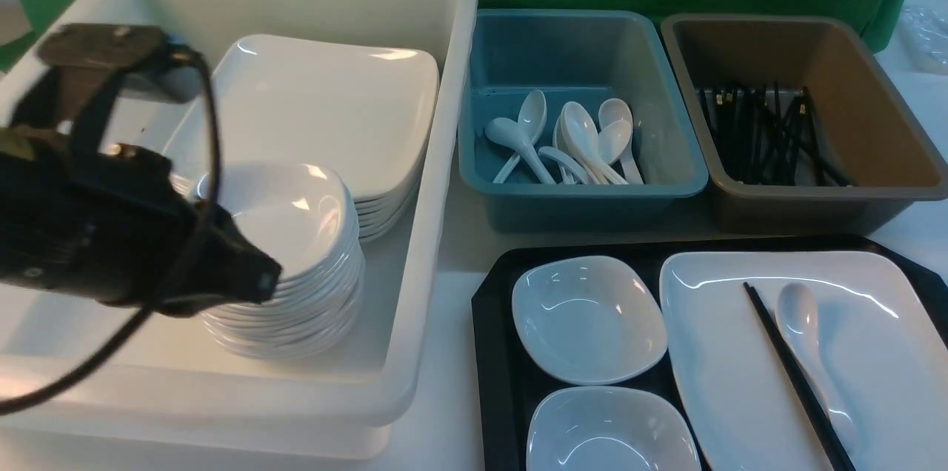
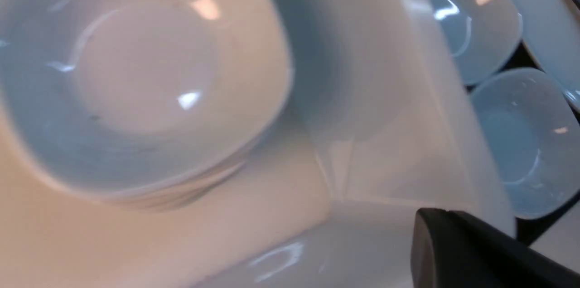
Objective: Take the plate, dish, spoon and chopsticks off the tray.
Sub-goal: Use the right arm to grab a pair of chopsticks from the plate
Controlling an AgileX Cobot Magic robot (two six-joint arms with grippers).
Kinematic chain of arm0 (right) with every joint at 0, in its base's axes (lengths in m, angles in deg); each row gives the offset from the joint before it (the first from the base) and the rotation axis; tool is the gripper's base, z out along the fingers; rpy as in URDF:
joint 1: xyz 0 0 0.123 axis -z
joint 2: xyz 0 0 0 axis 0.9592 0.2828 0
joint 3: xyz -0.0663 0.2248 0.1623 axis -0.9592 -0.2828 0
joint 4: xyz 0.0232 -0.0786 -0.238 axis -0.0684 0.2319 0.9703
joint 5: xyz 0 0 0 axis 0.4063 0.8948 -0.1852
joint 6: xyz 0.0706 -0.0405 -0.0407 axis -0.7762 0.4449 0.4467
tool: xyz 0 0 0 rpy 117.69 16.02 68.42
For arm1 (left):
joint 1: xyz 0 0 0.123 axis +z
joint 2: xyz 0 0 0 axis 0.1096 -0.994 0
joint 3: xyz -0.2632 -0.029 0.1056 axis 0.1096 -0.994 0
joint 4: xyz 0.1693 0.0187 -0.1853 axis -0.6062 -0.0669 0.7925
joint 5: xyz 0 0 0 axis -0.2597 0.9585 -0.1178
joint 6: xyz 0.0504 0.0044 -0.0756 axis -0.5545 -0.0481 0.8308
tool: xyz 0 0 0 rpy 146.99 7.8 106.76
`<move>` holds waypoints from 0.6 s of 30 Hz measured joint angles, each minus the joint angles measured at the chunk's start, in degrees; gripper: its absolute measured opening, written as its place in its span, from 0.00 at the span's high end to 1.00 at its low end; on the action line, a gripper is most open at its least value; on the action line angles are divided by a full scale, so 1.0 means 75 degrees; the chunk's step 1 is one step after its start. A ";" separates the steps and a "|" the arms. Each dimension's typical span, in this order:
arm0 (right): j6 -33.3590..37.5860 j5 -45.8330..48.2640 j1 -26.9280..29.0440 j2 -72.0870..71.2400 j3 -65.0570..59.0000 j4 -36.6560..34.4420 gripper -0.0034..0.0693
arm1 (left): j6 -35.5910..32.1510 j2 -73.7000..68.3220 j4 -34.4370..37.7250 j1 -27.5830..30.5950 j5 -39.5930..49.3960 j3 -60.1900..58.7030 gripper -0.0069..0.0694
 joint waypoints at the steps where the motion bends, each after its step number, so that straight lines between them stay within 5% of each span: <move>1: 0.0117 -0.0095 0.0000 0.0390 0.0008 -0.0203 0.92 | 0.0419 -0.0171 -0.0313 -0.0621 -0.0046 0.0125 0.91; 6: 0.0187 -0.0356 0.0000 0.1490 0.0034 -0.0467 0.83 | 0.1368 -0.0832 -0.0918 -0.2257 -0.0259 0.0304 0.91; 9: 0.0160 -0.0351 0.0000 0.2210 0.0041 -0.0493 0.65 | 0.1637 -0.1308 -0.1008 -0.2966 -0.0298 0.0336 0.91; 14: 0.0110 -0.0716 0.0000 0.2967 -0.0292 -0.0509 0.40 | 0.1816 -0.1894 -0.1031 -0.3371 -0.0442 0.0336 0.91; 18: 0.0047 -0.1323 0.0000 0.3194 -0.0784 -0.0509 0.36 | 0.1365 -0.2034 -0.1034 -0.3388 -0.0887 0.0336 0.91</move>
